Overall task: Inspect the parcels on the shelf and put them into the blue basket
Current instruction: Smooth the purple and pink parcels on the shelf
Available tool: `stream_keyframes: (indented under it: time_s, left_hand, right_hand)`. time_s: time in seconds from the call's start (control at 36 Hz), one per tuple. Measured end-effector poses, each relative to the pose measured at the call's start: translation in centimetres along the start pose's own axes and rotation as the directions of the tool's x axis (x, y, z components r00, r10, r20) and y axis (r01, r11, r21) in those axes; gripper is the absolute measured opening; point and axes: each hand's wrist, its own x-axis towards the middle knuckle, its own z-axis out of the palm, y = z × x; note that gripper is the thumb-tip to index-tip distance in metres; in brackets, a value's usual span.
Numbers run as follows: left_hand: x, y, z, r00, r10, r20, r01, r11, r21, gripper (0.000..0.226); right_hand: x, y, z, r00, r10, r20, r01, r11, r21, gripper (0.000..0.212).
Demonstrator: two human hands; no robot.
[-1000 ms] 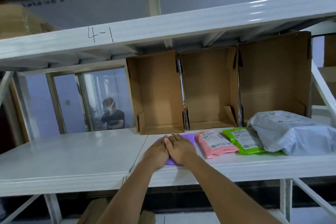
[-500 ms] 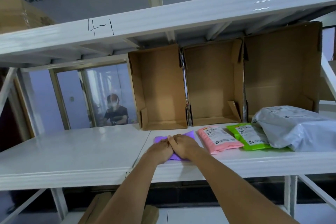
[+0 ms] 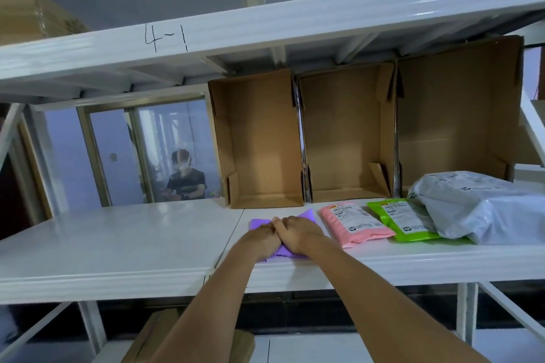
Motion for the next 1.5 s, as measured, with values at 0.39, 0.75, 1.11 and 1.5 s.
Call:
stream_keyframes:
  time_s: [0.39, 0.75, 1.11, 1.5]
  left_hand:
    - [0.7, -0.4, 0.4, 0.993, -0.097, -0.060, 0.097, 0.995, -0.003, 0.060]
    - [0.4, -1.3, 0.9, 0.975, -0.111, -0.195, 0.106, 0.994, -0.034, 0.046]
    - [-1.2, -1.4, 0.4, 0.991, 0.001, -0.135, 0.012, 0.995, 0.096, 0.046]
    - [-0.4, -1.0, 0.2, 0.988, -0.058, -0.142, 0.068, 0.995, 0.067, 0.038]
  right_hand:
    - [-0.4, 0.1, 0.5, 0.984, 0.149, -0.100, -0.154, 0.987, -0.039, 0.072]
    - [-1.5, 0.2, 0.4, 0.964, 0.209, -0.164, -0.238, 0.954, -0.183, 0.070]
    - [-2.1, 0.2, 0.6, 0.984, -0.142, -0.110, 0.116, 0.970, -0.212, 0.051]
    - [-2.1, -1.3, 0.0, 0.982, 0.143, -0.125, -0.173, 0.945, -0.279, 0.066]
